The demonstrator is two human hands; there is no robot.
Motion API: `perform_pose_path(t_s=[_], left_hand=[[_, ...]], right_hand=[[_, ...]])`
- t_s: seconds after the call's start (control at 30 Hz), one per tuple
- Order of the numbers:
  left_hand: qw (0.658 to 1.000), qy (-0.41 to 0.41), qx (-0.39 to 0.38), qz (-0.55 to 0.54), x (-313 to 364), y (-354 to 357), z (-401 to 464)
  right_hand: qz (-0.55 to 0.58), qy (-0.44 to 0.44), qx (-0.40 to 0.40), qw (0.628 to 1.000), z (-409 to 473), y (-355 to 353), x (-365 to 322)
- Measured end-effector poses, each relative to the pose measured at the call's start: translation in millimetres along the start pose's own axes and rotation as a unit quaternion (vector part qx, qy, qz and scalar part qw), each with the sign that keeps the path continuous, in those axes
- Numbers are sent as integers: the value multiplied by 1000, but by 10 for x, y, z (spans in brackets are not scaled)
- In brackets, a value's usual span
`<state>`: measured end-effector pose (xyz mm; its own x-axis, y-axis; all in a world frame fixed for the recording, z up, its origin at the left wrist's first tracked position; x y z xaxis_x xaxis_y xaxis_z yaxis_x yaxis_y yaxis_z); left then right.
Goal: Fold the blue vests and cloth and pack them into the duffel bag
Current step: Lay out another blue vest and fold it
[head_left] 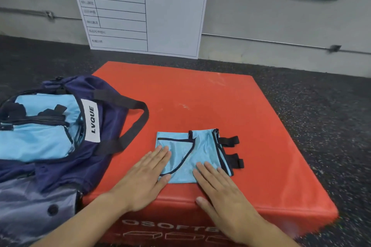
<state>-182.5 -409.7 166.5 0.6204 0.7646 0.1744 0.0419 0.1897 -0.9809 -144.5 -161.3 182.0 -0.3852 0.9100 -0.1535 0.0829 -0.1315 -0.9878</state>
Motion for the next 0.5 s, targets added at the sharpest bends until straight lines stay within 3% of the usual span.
perform_pose_path(t_s=[0.2, 0.3, 0.43, 0.5], left_hand=[[1000, 7, 18, -12, -26, 0, 17], [1000, 8, 26, -10, -38, -16, 53], [1000, -1, 31, 2, -120, -35, 112], [999, -8, 34, 11, -151, -56, 148]], right_hand=[[6, 43, 19, 999, -253, 125, -89], [66, 41, -17, 997, -160, 16, -35], [106, 24, -69, 992, 236, -123, 486], [97, 62, -24, 993, 433, -192, 895]])
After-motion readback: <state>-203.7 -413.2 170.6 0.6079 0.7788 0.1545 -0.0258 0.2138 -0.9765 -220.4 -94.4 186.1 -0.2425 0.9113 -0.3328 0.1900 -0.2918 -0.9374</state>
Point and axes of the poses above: each hand's wrist, its own z-axis towards the middle knuckle, its own y-axis out of the palm, x = y × z, the point moved 3 cm from there along z, towards the middle knuckle, and after that the axes turned 11 degrees about y, right-handed, at the moved point
